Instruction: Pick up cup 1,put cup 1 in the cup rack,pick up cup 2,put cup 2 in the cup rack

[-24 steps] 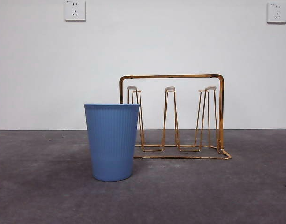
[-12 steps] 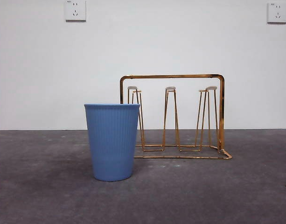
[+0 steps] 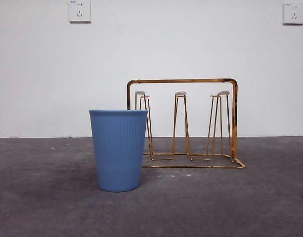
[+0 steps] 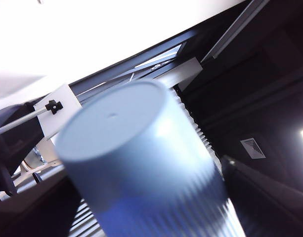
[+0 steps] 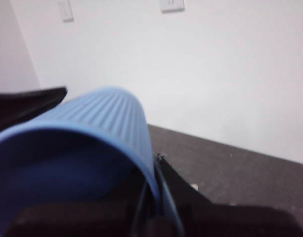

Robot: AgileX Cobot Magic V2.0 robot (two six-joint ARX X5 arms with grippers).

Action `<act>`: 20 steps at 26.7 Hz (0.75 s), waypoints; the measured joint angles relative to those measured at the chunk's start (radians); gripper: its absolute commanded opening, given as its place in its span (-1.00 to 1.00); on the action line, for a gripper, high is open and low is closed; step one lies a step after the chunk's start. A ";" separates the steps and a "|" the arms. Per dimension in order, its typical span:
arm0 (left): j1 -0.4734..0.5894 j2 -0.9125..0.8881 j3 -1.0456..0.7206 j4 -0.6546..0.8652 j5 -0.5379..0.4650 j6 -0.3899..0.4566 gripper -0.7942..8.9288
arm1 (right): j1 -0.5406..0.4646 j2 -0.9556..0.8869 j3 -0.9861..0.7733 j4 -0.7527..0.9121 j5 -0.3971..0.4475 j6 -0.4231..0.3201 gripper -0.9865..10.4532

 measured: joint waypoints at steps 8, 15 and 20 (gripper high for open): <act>0.002 0.002 0.000 -0.008 0.001 -0.002 -0.40 | 0.000 -0.002 0.000 -0.058 0.000 -0.027 -0.82; 0.006 0.002 0.000 -0.011 0.028 0.000 -0.77 | 0.000 -0.003 0.000 -0.067 0.000 -0.035 -0.81; 0.006 0.002 0.000 -0.019 0.035 0.018 -0.85 | 0.000 -0.006 0.000 -0.082 0.000 -0.039 -0.68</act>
